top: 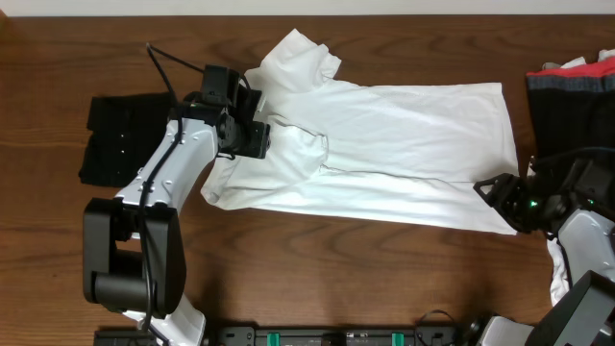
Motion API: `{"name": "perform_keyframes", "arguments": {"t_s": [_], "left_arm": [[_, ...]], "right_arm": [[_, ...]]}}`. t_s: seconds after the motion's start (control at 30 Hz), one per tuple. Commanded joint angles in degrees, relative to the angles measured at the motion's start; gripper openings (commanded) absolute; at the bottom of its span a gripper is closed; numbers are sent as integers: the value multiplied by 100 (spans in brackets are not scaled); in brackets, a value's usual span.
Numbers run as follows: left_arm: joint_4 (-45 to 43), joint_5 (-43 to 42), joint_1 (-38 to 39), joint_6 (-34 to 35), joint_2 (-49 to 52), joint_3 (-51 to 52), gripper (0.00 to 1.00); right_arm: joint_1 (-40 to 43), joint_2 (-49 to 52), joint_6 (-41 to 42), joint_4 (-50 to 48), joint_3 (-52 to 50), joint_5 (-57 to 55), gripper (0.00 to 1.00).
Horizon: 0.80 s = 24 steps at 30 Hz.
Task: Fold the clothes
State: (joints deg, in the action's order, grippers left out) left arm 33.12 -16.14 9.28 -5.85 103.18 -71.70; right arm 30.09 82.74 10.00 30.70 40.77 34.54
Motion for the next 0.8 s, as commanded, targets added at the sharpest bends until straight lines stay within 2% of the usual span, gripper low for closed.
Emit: {"name": "perform_keyframes", "arguments": {"t_s": [0.0, 0.03, 0.17, 0.23, 0.27, 0.37, 0.43, 0.57, 0.77], "left_arm": [[-2, 31, -63, 4, -136, -83, 59], [0, 24, -92, 111, -236, -105, 59], [138, -9, -133, 514, -835, -262, 70], [-28, -37, -133, 522, -1292, -275, 86], [-177, -37, -133, 525, -1528, -275, 87], [-437, -35, -133, 529, -2024, -393, 87], [-293, -35, -133, 535, -2127, -632, 87], [275, -35, -151, 573, -2026, -1139, 87], [208, -37, -291, 579, -1495, -1392, 87]], "right_arm": [[-50, -85, -48, 46, 83, 98, 63], [-50, -85, -87, 61, 83, 199, 63], [-74, -87, -376, 63, 190, 894, 61], [-173, -87, -367, 146, 424, 922, 61], [-227, -87, -367, 216, 553, 922, 61], [-490, -87, -363, 470, 1082, 890, 62], [-723, -85, -264, 590, 1523, 647, 61], [-1134, 9, -160, 706, 2402, 20, 64], [-1298, 638, -61, 614, 3410, -1241, 69]]}}
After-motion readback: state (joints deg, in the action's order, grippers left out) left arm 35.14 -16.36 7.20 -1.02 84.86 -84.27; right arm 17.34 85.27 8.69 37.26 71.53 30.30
